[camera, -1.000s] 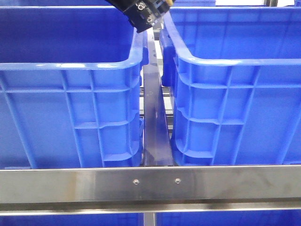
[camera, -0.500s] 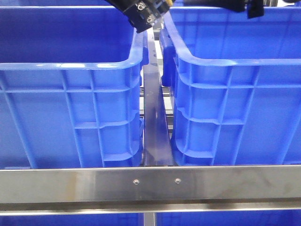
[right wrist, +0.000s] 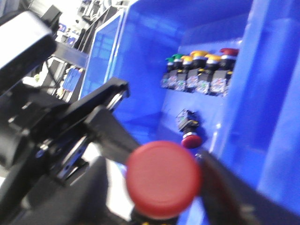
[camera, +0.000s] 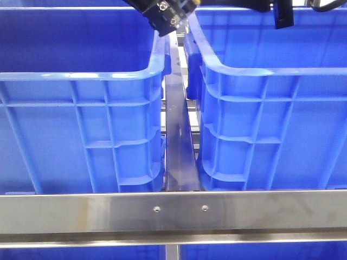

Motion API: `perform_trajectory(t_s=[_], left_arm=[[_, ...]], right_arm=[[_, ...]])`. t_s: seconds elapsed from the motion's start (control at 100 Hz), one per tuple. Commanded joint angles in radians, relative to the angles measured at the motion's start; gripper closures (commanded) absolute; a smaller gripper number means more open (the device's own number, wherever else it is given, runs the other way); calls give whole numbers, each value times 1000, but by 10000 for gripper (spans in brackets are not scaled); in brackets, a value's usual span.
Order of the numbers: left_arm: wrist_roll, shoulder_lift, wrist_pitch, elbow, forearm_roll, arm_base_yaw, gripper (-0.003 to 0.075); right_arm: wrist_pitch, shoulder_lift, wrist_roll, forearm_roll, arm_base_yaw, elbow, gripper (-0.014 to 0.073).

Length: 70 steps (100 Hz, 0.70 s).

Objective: Pick red and yellow buttons and place in box
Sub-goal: 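Grasp the red button's cap with the right gripper from the left gripper, then carry the red button with the right gripper into the other bin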

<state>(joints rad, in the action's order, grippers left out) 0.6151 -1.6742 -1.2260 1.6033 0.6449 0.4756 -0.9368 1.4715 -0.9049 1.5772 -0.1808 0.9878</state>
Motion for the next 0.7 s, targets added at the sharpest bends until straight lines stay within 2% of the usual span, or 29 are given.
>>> perform_trajectory(t_s=[0.0, 0.09, 0.16, 0.21, 0.31, 0.4, 0.45, 0.69], left_arm=[[1, 43, 15, 31, 54, 6, 612], [1, 43, 15, 31, 54, 6, 597], [1, 43, 11, 31, 54, 6, 538], [1, 43, 6, 31, 54, 6, 468], [1, 43, -9, 31, 54, 6, 265], [1, 43, -29, 31, 54, 6, 122], [1, 43, -38, 31, 54, 6, 95], [1, 43, -41, 31, 54, 6, 101]], right_arm=[[-52, -32, -4, 75, -1, 34, 337], [-52, -32, -4, 75, -1, 34, 348], [-52, -32, -4, 75, -1, 34, 348], [-52, -32, -4, 75, -1, 34, 348], [-52, -32, -4, 75, -1, 34, 348], [-52, -32, -4, 75, -1, 34, 348], [-49, -32, -4, 75, -1, 34, 348], [-49, -32, -22, 73, 61, 54, 348]])
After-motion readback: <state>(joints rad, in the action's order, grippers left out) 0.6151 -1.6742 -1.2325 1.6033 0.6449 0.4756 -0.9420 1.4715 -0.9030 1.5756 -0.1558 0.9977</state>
